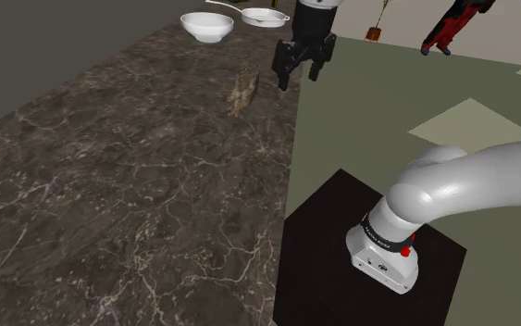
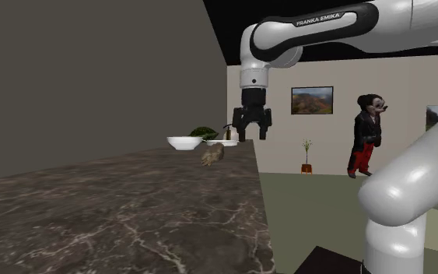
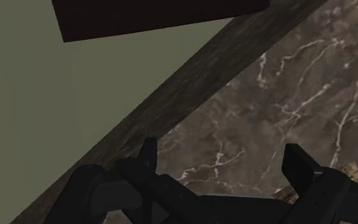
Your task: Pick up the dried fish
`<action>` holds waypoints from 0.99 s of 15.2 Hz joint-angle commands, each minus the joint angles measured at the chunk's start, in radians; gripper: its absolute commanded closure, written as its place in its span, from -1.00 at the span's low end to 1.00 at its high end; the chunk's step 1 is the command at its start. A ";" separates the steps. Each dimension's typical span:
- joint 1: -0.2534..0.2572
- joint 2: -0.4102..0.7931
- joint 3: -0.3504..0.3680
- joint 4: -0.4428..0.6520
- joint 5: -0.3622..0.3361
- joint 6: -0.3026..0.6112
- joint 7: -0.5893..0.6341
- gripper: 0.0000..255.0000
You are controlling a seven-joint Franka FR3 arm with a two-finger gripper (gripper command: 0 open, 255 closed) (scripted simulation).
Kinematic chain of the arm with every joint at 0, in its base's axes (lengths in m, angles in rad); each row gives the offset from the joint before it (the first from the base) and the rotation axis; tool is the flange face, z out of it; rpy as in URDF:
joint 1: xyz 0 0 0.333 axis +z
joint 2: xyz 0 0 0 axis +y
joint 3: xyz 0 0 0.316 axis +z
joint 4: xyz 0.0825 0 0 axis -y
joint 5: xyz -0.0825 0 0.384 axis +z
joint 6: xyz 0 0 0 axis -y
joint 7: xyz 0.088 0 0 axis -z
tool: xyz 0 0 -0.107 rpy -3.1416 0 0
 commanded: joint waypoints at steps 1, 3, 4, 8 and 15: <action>-0.038 0.056 0.083 0.031 -0.008 0.039 0.150 -1.00; -0.084 0.127 0.162 0.087 -0.034 0.061 0.292 -1.00; -0.108 0.167 0.202 0.119 -0.052 0.069 0.365 -1.00; -0.213 0.352 0.365 0.273 -0.168 0.068 0.668 -1.00; -0.243 0.437 0.429 0.275 -0.234 0.115 0.809 -1.00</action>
